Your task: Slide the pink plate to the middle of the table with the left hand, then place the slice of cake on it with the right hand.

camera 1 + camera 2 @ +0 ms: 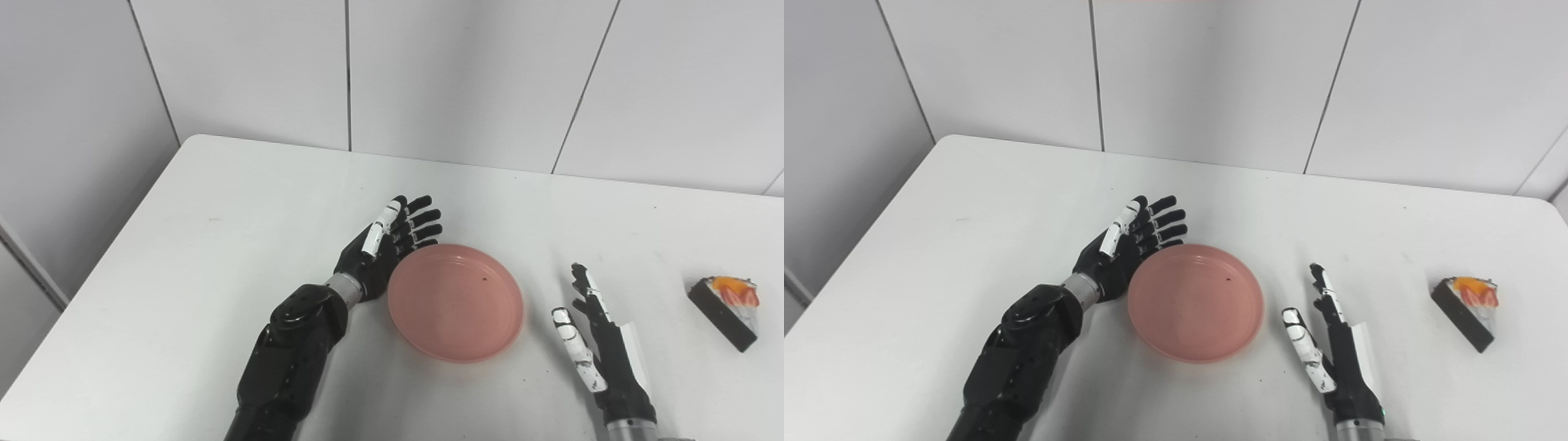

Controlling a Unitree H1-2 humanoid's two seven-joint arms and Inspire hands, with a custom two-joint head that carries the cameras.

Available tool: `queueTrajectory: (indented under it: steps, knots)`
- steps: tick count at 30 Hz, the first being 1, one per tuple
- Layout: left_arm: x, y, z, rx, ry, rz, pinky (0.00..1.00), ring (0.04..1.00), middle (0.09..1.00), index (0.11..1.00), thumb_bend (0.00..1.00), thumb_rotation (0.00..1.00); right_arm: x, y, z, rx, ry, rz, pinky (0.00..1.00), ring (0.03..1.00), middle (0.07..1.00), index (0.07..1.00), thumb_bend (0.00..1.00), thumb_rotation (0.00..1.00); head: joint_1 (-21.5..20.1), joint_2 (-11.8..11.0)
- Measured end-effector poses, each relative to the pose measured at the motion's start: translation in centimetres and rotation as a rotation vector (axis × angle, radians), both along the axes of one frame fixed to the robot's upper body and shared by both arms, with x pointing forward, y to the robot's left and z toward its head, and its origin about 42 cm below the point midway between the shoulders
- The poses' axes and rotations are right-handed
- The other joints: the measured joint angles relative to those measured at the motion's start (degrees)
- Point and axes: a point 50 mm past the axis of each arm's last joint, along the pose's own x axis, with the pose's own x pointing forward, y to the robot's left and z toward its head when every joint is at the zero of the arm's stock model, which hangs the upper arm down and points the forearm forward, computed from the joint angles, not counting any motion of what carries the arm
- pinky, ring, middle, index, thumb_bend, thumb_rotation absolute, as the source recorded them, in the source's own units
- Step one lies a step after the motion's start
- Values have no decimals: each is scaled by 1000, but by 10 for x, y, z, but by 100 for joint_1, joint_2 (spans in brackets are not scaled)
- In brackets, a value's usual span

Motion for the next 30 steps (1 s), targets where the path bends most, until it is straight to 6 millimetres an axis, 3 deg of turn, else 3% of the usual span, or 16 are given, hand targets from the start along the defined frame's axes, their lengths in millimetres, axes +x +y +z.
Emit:
queueTrajectory:
  steps: [14, 19, 22, 30]
  knots:
    - [-11, 3, -6, -37, -13, -25, 910, 894, 889, 879, 403, 1000, 1, 13, 0, 76, 30, -25, 909, 949, 969, 967, 283, 1000, -853, 132]
    - [-14, 8, -7, -43, -18, -28, 912, 893, 890, 878, 382, 1000, -5, 12, 3, 66, 39, -42, 858, 909, 934, 959, 349, 1000, -1264, 176]
    - [-15, 11, -8, -59, -13, -21, 905, 895, 893, 878, 383, 1000, -7, 11, 15, 11, 17, -68, 819, 873, 908, 959, 452, 1000, -1467, 185]
    - [-16, 18, -11, -65, -12, -25, 896, 893, 894, 881, 389, 1000, -8, 10, 43, -87, -51, -108, 735, 813, 885, 937, 512, 858, -2222, 141]
